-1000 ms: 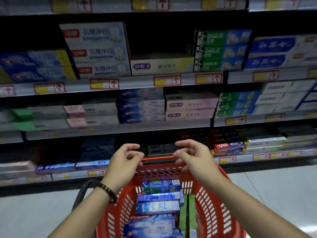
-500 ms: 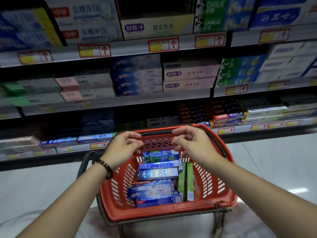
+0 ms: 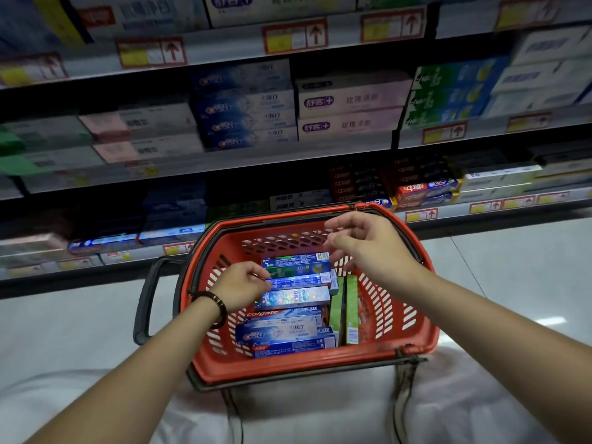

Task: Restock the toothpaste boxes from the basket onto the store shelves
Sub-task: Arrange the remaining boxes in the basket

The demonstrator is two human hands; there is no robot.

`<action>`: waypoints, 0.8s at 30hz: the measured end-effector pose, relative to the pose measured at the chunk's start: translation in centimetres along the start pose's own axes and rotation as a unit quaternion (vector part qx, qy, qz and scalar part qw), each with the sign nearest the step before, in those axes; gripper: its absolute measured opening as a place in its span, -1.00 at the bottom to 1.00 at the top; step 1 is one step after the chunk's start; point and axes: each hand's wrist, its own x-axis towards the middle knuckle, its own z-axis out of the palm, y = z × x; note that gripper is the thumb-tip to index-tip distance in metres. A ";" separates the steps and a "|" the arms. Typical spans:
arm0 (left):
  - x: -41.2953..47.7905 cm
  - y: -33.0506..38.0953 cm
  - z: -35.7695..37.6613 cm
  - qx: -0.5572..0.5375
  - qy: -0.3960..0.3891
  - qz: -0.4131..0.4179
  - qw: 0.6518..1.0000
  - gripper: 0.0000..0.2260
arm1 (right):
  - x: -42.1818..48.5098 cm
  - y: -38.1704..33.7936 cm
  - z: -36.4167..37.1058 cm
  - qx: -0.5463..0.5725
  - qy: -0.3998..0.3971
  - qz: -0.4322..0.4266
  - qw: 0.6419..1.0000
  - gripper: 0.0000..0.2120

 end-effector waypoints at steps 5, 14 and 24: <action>2.4 -2.9 3.2 0.115 -0.031 -0.027 0.992 -0.87 | 0.0 -0.2 0.1 0.011 -0.009 0.007 1.000 -0.85; 4.4 -7.1 6.5 0.306 -0.101 -0.078 0.943 -0.73 | 0.4 -0.5 -0.4 0.031 -0.011 0.001 0.999 -0.85; 4.4 -7.8 6.6 0.391 -0.096 -0.072 0.912 -0.56 | 0.6 -1.0 -0.5 0.031 -0.017 0.004 0.999 -0.82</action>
